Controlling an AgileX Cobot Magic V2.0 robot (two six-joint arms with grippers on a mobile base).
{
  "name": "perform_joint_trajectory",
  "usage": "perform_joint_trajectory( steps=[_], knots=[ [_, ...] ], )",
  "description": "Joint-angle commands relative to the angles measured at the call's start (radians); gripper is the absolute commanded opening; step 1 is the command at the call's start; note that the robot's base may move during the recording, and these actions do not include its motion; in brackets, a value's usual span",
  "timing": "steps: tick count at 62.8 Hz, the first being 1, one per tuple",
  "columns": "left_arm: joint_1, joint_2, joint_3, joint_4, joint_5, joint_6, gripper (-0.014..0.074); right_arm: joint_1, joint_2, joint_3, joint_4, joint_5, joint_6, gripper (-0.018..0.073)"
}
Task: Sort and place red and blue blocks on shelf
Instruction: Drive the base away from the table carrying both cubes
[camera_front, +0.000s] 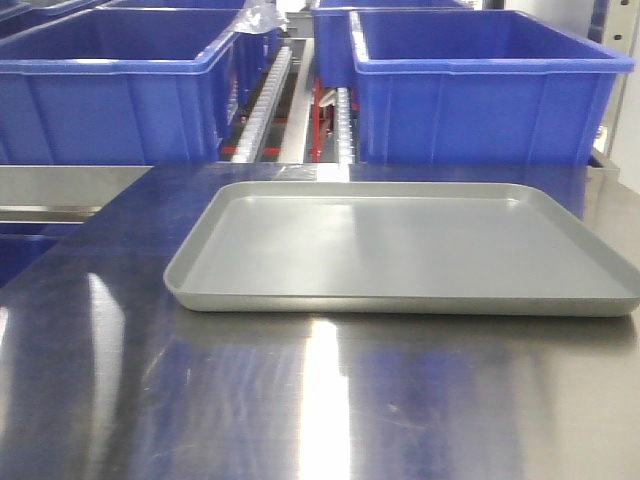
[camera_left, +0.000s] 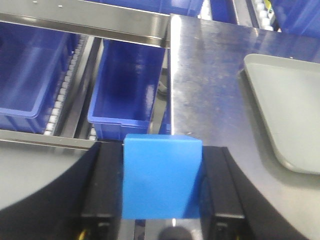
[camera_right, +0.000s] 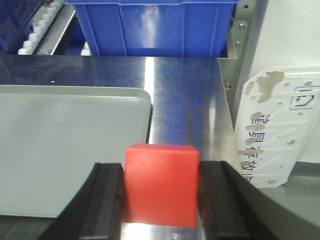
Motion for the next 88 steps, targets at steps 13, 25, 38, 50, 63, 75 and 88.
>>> perform_joint_trajectory(
  steps=[13,25,38,50,63,75,88],
  knots=[
    [0.0,0.005,-0.029,0.004,-0.08,-0.006,0.0125,-0.007,0.001,-0.028,-0.007,-0.088,-0.001,0.0057],
    [0.0,0.005,-0.029,0.004,-0.08,-0.006,0.0125,-0.007,0.001,-0.028,-0.007,-0.088,-0.001,0.0057],
    [0.0,0.005,-0.029,0.004,-0.08,-0.006,0.0125,-0.007,0.001,-0.028,-0.007,-0.088,-0.001,0.0057],
    [0.0,0.005,-0.029,0.004,-0.08,-0.006,0.0125,-0.007,0.001,-0.028,-0.007,-0.088,-0.001,0.0057],
    [0.0,0.005,-0.029,0.004,-0.08,-0.006,0.0125,-0.007,0.001,-0.028,-0.007,-0.088,-0.001,0.0057],
    [0.0,0.005,-0.029,0.004,-0.08,-0.006,0.0125,-0.007,0.001,-0.028,-0.007,-0.088,-0.001,0.0057],
    [0.0,0.005,-0.029,0.004,-0.08,-0.006,0.0125,-0.007,0.001,-0.028,-0.007,-0.088,-0.001,0.0057]
  ],
)
